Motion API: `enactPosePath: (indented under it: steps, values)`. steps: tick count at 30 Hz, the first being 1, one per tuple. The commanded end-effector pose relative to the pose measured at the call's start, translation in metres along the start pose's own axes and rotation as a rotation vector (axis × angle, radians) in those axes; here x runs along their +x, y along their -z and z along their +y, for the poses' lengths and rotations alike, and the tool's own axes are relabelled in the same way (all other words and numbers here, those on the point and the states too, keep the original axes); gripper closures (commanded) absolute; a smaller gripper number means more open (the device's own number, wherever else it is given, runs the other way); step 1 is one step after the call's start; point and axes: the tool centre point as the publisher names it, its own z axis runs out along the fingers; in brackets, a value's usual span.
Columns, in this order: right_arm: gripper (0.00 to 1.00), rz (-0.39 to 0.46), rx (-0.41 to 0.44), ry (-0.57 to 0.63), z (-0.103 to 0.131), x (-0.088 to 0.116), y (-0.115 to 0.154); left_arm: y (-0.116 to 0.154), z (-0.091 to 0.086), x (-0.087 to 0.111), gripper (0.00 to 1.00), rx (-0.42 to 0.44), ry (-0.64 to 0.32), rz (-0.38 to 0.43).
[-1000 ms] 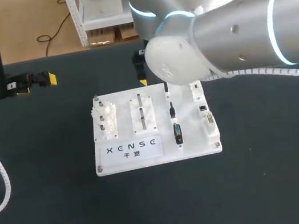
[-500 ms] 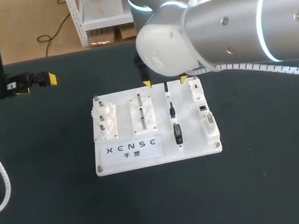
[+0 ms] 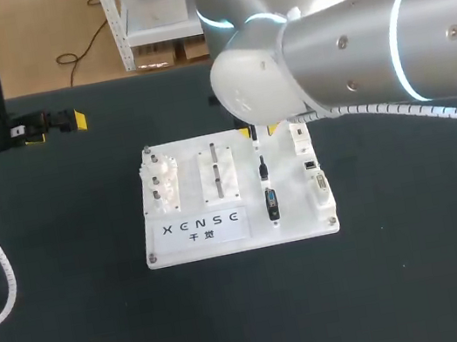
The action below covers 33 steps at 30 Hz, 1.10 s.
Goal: Insert the USB connector, Ethernet cable, and multi-pin plug into their matching sockets one by one.
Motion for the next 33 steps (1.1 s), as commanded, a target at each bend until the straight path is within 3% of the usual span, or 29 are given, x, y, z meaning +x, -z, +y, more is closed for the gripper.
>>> enactPosePath:
  steps: [1,10,13,16,25,33]
  values:
    - [0.61,-0.005,0.0,0.006,0.0,0.001,-0.002,0.0,0.0,0.0,0.0,0.0,0.0,0.0]
    - [0.66,-0.01,0.005,0.007,0.002,0.0,-0.002,0.0,0.0,0.0,0.0,0.0,0.0,0.0]
    - [0.78,-0.015,0.006,0.01,0.002,0.0,-0.002,0.0,0.0,0.0,0.0,0.0,0.0,0.0]
    - [1.0,-0.025,0.009,0.012,0.002,0.001,-0.002,0.0,0.0,0.0,0.0,0.0,0.0,0.0]
    - [1.0,-0.086,-0.003,0.025,0.0,0.005,0.01,0.0,0.0,0.0,0.0,0.0,0.0,0.0]
    - [1.0,-0.151,-0.05,0.015,-0.008,0.004,0.037,0.0,0.0,0.0,0.0,0.0,0.0,0.0]
